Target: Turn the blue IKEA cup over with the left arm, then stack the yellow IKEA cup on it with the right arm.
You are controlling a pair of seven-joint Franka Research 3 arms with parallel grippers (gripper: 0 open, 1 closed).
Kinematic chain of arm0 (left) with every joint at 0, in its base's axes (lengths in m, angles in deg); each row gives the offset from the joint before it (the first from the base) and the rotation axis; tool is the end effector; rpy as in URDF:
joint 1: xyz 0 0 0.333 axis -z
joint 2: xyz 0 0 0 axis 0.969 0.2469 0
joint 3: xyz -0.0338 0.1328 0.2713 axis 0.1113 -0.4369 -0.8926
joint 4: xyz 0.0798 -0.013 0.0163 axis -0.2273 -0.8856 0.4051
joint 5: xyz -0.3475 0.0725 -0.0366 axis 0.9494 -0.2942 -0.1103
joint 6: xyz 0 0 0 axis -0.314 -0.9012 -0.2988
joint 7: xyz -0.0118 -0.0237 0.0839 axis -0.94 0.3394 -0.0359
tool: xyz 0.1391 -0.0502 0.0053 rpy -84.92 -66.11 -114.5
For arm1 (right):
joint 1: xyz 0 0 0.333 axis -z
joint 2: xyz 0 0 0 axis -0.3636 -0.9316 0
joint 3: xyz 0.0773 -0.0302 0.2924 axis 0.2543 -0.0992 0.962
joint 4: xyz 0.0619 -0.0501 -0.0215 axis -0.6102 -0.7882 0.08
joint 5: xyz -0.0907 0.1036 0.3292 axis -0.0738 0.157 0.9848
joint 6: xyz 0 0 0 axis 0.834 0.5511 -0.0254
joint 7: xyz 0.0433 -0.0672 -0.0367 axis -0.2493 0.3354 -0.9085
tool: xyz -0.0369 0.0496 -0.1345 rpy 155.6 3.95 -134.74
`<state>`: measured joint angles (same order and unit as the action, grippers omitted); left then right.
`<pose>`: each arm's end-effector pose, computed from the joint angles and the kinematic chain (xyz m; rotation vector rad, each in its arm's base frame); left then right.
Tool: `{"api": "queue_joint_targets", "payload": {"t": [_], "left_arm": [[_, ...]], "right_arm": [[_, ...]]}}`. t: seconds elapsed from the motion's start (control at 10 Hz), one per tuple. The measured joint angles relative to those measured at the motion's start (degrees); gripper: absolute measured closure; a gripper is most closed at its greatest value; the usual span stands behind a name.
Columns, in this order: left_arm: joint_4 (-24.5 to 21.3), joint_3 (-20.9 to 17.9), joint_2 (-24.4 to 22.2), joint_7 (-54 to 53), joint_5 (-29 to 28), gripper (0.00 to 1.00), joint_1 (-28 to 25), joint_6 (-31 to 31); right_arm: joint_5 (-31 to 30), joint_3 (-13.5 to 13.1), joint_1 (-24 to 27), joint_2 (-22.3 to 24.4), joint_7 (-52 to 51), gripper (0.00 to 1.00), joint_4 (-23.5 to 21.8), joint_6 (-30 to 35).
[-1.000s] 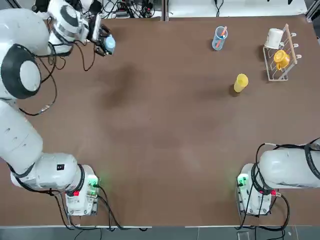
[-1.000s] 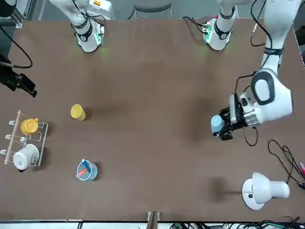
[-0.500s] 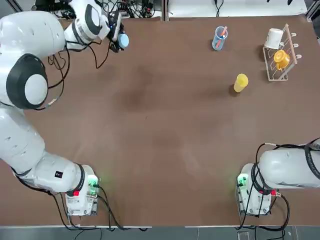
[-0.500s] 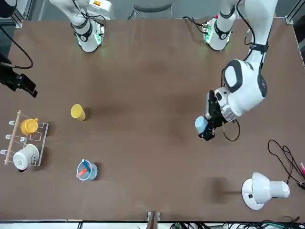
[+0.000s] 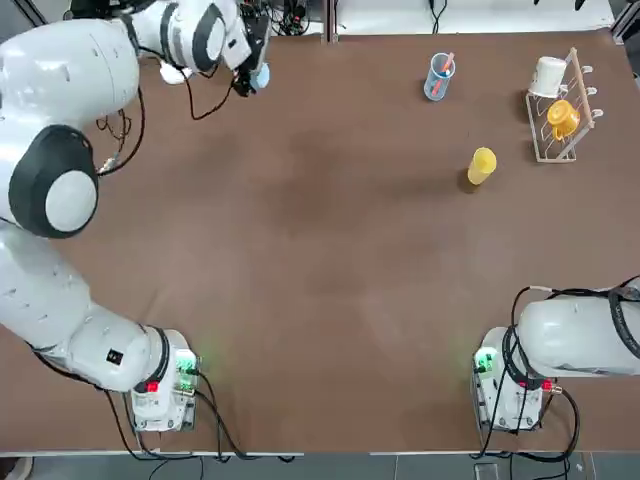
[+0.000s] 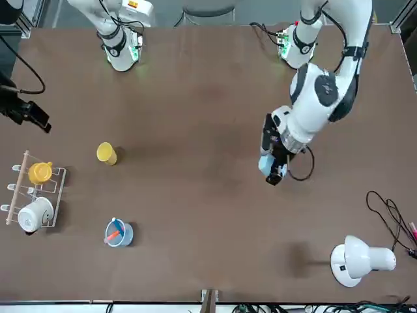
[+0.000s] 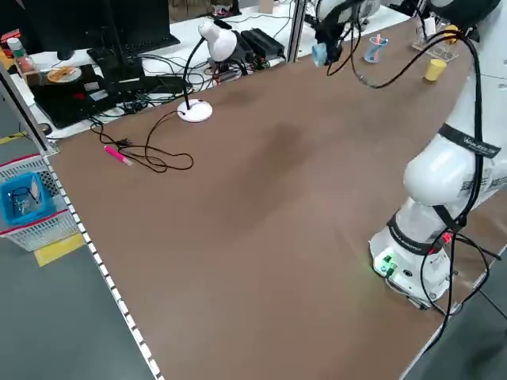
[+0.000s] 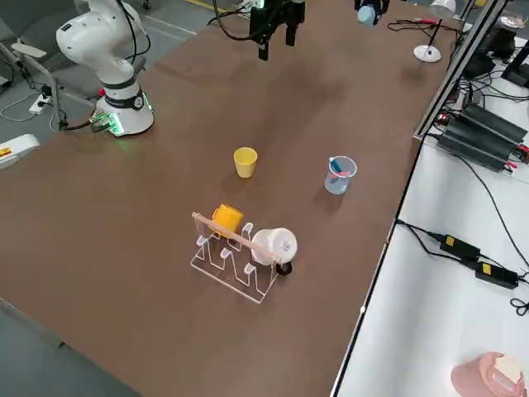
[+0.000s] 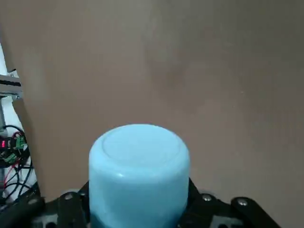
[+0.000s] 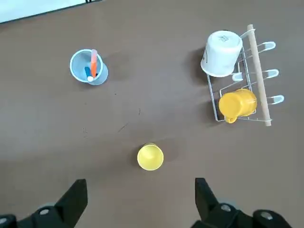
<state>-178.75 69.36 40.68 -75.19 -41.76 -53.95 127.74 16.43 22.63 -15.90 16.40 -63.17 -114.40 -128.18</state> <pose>0.5469 -0.2772 0.3733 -1.7643 2.4534 -0.3559 0.5242 -0.0047 0.5800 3.0800 -0.3674 0.1124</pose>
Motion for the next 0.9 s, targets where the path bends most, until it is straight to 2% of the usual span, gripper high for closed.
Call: {"api": "queue_joint_targets", "payload": {"t": [0.2, 0.4, 0.7, 0.9], "left_arm": [[1.6, 0.1, 1.5, 10.5, -12.9, 0.33, 5.7, -3.8], [8.3, 0.2, 7.3, 20.9, -26.2, 0.33, 12.2, -12.4], [15.3, 0.0, 17.2, 30.4, -38.2, 0.33, 19.9, -21.5], [22.7, -0.6, 25.3, 34.1, -41.8, 0.33, 24.5, -28.4]], "right_arm": [[0.0, 0.0, 0.0, 0.0, 0.0, 0.00, 0.0, 0.0], [0.0, 0.0, 0.0, 0.0, 0.0, 0.00, 0.0, -0.1], [0.0, 0.0, 0.0, 0.0, 0.0, 0.00, -0.1, -0.1], [0.0, 0.0, 0.0, 0.0, 0.0, 0.00, -0.1, 0.0]]}}
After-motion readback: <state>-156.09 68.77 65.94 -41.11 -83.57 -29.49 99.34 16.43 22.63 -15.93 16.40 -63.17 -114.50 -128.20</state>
